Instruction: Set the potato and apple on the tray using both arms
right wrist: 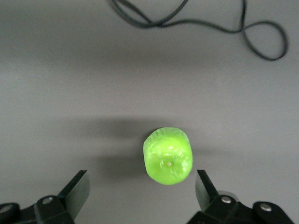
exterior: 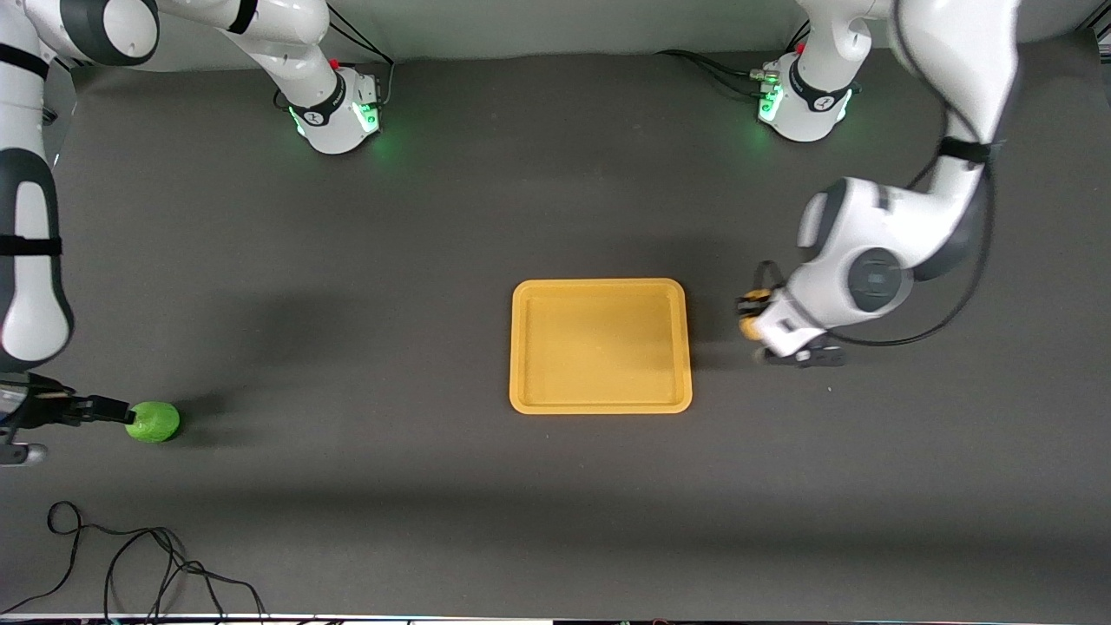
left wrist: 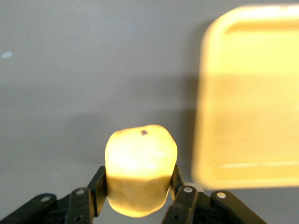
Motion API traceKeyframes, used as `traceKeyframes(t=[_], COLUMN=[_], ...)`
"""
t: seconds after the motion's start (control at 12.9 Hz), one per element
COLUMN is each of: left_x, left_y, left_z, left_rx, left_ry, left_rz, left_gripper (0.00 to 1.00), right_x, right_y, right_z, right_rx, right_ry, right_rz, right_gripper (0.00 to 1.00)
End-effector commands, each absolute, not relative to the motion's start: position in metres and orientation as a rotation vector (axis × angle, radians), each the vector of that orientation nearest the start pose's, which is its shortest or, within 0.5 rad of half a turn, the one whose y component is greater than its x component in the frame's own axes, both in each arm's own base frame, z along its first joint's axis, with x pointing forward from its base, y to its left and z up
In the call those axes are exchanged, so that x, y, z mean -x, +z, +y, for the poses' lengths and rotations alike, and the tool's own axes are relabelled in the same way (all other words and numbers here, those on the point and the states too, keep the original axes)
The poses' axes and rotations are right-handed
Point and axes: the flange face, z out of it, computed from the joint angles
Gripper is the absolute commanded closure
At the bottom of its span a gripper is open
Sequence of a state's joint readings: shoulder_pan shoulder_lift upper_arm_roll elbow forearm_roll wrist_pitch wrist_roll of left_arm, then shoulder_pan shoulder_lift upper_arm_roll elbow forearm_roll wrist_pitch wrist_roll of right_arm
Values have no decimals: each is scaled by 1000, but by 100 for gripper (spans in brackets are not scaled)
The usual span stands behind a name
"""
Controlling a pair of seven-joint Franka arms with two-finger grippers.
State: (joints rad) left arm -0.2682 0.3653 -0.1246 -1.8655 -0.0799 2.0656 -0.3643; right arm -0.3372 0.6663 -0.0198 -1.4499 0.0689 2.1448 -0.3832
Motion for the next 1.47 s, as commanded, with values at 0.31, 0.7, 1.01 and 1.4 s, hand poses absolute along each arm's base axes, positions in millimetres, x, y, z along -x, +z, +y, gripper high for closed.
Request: traceKeyframes(t=[0.31,0.7,1.01,1.4], left_x=[-588,-585,-583,-589], left_y=[234,230,232,284], left_z=[-328,-332,-336,-307], left_rx=[3135,3131,3122,3094], left_ry=[391,401,391,423], left_rz=[-85,-82,-61,-83], left_gripper=[100,75,18,1], right_x=[-676,-671,-674,-681], right_y=[207,189,220,420], right_z=[-272,-273,-272,-190], right_rx=[3091,3084,3067,3154], right_ry=[-117,-82,-46,-7], right_rz=[-45,-73,-127,-216], right_gripper=[0,19,69,71])
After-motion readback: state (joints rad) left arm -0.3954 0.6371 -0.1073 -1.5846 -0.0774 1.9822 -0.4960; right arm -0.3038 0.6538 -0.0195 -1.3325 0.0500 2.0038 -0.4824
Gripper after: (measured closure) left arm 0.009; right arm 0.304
